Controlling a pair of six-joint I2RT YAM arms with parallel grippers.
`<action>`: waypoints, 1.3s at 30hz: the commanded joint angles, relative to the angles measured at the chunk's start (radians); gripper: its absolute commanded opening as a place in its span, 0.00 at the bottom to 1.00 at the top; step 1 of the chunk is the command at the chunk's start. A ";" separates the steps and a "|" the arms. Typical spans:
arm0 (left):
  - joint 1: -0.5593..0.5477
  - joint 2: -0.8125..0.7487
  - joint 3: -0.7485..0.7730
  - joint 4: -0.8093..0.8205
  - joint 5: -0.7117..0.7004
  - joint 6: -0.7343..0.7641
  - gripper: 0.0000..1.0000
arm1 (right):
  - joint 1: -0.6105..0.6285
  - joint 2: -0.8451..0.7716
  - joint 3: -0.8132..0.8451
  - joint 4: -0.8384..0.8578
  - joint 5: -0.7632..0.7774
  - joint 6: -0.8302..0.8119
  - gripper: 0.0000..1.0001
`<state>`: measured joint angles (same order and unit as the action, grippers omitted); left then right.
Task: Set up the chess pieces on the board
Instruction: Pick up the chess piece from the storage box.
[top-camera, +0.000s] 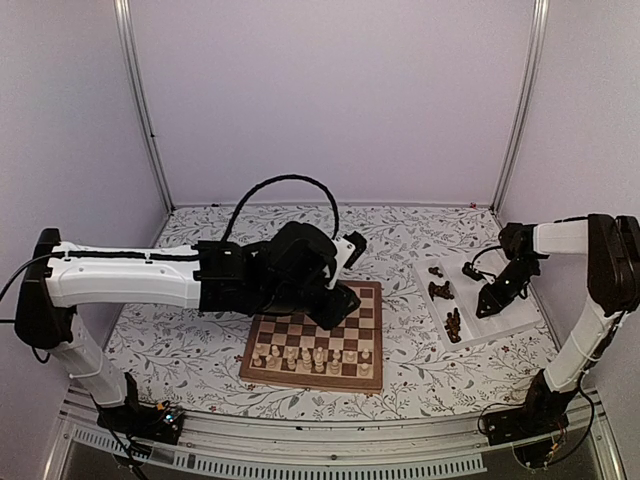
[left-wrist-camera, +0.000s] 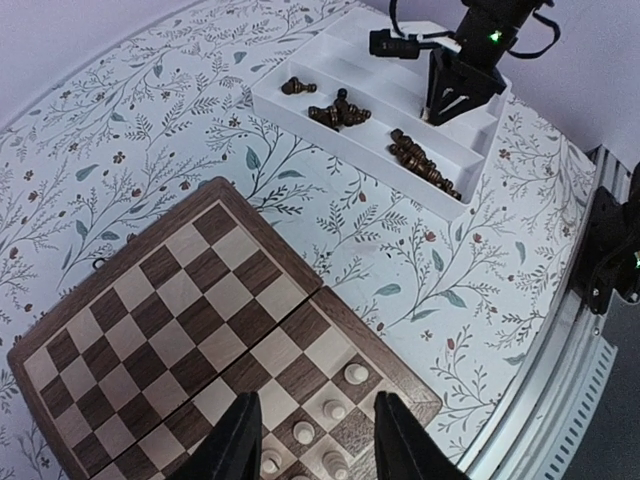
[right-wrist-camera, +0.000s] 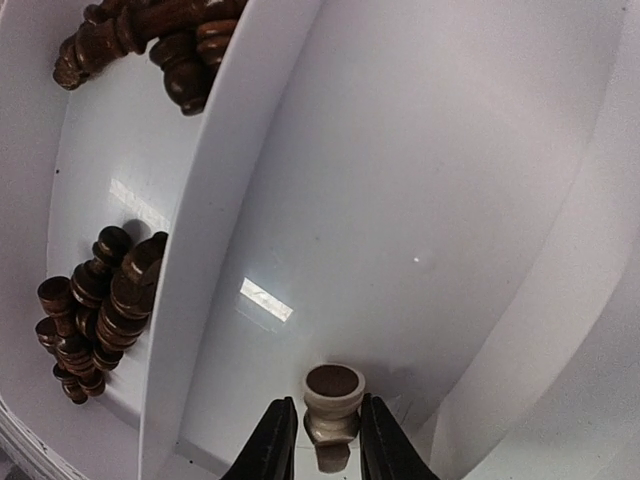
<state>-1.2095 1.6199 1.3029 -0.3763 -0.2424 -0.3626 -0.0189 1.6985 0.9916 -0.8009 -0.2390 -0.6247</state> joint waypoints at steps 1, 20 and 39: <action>0.010 0.027 0.025 0.022 0.030 0.002 0.40 | 0.012 0.032 -0.021 0.023 0.034 0.031 0.26; 0.010 0.086 0.031 0.137 0.133 0.010 0.40 | 0.012 -0.102 -0.169 0.019 0.020 -0.003 0.33; 0.027 0.156 0.047 0.260 0.231 0.011 0.40 | 0.096 -0.284 0.000 -0.162 -0.140 -0.095 0.07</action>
<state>-1.2083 1.7226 1.3121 -0.1917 -0.0723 -0.3603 0.0109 1.5002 0.8867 -0.8619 -0.2344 -0.6521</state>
